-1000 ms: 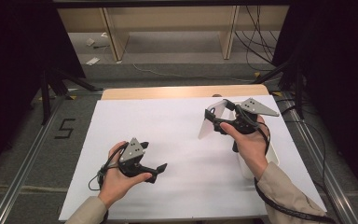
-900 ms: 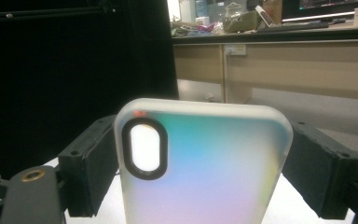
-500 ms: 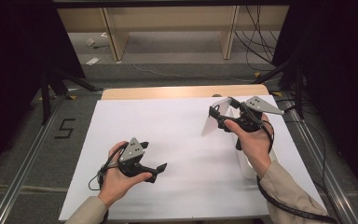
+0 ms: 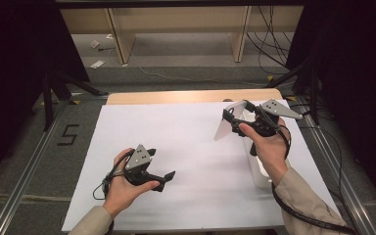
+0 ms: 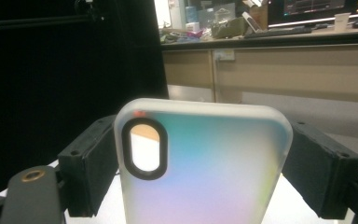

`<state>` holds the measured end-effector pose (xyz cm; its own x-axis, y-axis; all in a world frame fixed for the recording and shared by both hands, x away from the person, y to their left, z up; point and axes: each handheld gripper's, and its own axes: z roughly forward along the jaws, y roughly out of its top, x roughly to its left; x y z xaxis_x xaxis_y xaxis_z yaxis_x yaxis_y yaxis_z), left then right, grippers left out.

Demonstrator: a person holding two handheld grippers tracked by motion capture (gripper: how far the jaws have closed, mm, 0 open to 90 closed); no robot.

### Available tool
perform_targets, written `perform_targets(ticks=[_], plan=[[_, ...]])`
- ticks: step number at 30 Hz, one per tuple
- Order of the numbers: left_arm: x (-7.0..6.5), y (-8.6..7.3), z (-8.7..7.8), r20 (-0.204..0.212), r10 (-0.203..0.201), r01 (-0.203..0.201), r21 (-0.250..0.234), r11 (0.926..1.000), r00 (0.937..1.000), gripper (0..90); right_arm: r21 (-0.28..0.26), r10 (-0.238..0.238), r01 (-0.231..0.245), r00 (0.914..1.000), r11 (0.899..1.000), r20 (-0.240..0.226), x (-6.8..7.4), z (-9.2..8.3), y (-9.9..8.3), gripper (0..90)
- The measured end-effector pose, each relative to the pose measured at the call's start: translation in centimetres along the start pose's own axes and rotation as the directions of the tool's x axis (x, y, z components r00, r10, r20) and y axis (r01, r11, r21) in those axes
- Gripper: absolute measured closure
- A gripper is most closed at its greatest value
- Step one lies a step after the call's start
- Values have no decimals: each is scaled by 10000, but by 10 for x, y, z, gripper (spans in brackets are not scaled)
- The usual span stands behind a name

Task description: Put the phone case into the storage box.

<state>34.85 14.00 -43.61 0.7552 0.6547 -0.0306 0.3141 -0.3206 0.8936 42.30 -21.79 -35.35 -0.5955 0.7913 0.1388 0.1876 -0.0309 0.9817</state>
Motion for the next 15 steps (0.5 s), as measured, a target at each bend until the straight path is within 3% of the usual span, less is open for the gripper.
perform_targets(ticks=[15], plan=[[1,0,0,-31,-5,5,8,10000,10000,0,-166,-32,38,9994,9999,344,-9,-6,5,180]])
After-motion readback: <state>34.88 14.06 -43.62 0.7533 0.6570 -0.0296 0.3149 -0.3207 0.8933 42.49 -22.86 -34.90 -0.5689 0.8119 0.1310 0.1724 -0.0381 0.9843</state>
